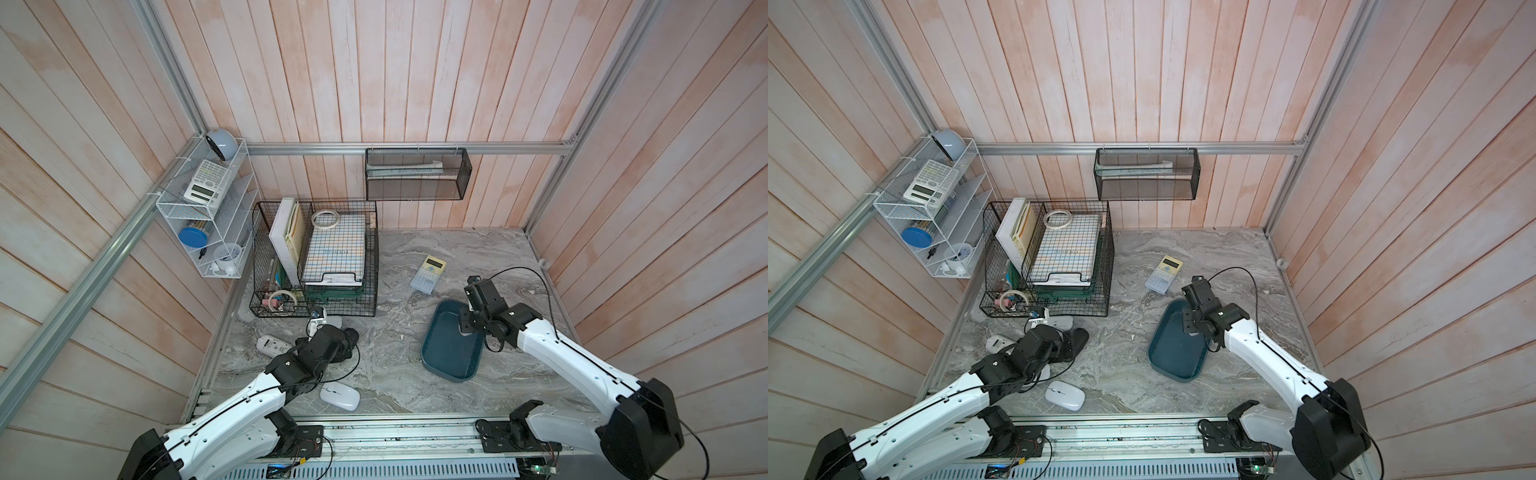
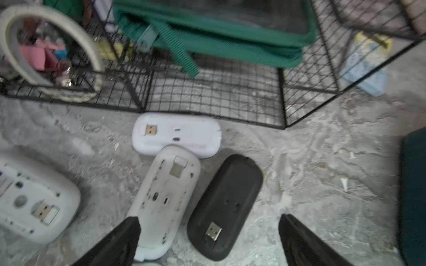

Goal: Put the mouse in the storage box
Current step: Place the mouse in the storage box.

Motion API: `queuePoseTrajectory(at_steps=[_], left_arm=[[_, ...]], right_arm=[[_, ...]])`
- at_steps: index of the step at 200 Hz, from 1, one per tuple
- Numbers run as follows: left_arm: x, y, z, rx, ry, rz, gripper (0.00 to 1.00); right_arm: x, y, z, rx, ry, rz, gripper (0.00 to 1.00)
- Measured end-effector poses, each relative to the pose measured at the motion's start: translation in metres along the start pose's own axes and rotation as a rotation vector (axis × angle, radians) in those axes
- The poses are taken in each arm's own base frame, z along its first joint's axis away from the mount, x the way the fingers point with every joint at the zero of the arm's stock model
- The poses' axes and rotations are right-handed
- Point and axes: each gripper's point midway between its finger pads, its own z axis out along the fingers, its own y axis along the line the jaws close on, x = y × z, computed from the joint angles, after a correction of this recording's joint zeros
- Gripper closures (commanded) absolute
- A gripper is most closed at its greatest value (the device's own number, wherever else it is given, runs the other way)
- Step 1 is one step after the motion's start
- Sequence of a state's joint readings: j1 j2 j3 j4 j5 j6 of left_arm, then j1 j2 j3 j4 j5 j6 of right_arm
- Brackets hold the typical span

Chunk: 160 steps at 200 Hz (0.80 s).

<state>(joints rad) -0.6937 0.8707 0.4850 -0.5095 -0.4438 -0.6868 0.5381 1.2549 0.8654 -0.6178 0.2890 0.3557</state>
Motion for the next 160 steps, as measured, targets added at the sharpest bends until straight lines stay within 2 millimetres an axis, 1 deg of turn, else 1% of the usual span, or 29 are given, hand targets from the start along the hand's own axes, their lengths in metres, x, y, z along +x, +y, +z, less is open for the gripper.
queuePoseTrajectory(at_steps=[14, 29, 45, 64, 72, 92, 111, 128, 134, 141, 153, 160], left_arm=[[0.004, 0.013, 0.005, -0.034, 0.027, -0.064, 0.00], [0.006, 0.020, 0.011, -0.053, 0.055, -0.109, 0.00], [0.015, 0.021, 0.019, -0.063, 0.107, -0.114, 0.02], [0.028, 0.020, 0.027, -0.074, 0.171, -0.098, 0.02], [0.032, 0.019, 0.029, -0.075, 0.187, -0.094, 0.03], [0.035, 0.017, 0.030, -0.063, 0.204, -0.094, 0.02], [0.034, 0.015, 0.030, -0.053, 0.202, -0.098, 0.02], [0.033, 0.013, 0.029, -0.041, 0.200, -0.101, 0.02], [0.033, 0.012, 0.028, -0.037, 0.201, -0.102, 0.02], [0.033, 0.012, 0.028, -0.034, 0.201, -0.103, 0.02], [0.033, 0.011, 0.028, -0.030, 0.201, -0.104, 0.02], [0.033, 0.010, 0.028, -0.028, 0.202, -0.104, 0.02]], right_arm=[[0.003, -0.001, 0.009, 0.066, 0.025, -0.057, 0.74], [0.000, -0.002, 0.017, 0.132, 0.046, -0.104, 0.74], [-0.009, -0.004, 0.023, 0.197, 0.071, -0.140, 0.74], [-0.022, -0.003, 0.032, 0.272, 0.092, -0.176, 0.75], [-0.024, -0.003, 0.036, 0.300, 0.100, -0.195, 0.75], [-0.020, -0.002, 0.044, 0.347, 0.127, -0.245, 0.75], [-0.015, -0.001, 0.045, 0.360, 0.140, -0.270, 0.74], [-0.016, -0.002, 0.045, 0.369, 0.134, -0.274, 0.69], [-0.016, -0.002, 0.045, 0.372, 0.135, -0.275, 0.66], [-0.016, -0.002, 0.045, 0.374, 0.136, -0.275, 0.59], [-0.015, -0.002, 0.047, 0.376, 0.143, -0.283, 0.55], [-0.014, -0.002, 0.048, 0.378, 0.147, -0.284, 0.48]])
